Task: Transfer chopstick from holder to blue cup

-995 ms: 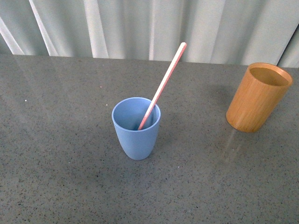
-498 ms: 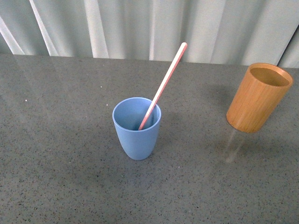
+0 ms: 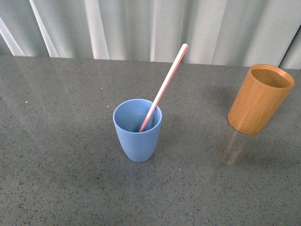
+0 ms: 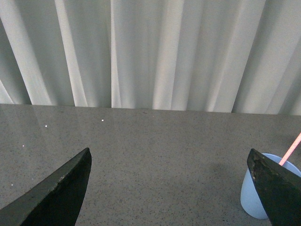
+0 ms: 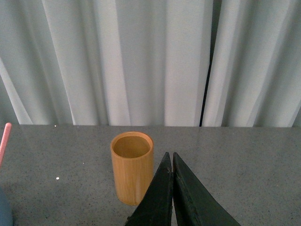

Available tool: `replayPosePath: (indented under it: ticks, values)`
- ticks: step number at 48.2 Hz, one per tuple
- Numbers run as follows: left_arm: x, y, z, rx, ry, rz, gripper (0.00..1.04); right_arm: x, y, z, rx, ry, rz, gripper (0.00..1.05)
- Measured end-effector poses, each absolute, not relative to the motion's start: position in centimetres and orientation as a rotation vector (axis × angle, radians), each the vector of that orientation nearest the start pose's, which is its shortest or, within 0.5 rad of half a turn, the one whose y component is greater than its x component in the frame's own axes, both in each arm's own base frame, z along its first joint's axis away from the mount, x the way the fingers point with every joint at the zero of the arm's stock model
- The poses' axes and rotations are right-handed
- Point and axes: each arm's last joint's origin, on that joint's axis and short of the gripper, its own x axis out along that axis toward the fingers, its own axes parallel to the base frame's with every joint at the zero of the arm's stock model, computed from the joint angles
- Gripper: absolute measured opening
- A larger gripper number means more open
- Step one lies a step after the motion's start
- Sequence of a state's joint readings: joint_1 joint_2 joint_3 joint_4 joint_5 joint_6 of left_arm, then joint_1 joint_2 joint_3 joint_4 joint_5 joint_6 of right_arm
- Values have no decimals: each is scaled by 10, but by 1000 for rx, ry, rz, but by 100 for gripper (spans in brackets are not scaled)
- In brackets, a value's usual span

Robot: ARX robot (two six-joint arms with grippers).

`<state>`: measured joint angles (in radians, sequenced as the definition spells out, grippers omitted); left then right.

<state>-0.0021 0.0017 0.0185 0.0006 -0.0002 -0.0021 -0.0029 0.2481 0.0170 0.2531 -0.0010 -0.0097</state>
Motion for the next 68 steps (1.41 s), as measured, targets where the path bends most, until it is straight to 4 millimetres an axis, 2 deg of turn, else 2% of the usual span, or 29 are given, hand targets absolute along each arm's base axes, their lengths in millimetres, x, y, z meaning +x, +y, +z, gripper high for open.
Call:
replayPosePath:
  ticks: [12,19,38,55,56,66,68]
  values:
    - [97,0,170,-2,-17,-2,98,108,0,172,-9,-22,-2,1]
    - [97,0,170,-2,-17,-1,98,97,0,169,-6,-15,-2,1]
    - [97,0,170,-2,-18,-2,98,97,0,169,-3,-15,-2,2]
    - [97,0,170,-2,-18,-2,98,97,0,169,-3,-15,-2,55]
    - [97,0,170,-2,-18,-2,98,97,0,169,-3,-15,-2,55]
    - [97,0,170,-2,-18,-2,98,97,0,169,-3,-15,-2,96]
    - [97,0,170,-2,-18,-2,98,97,0,169,-3,-15,-2,95]
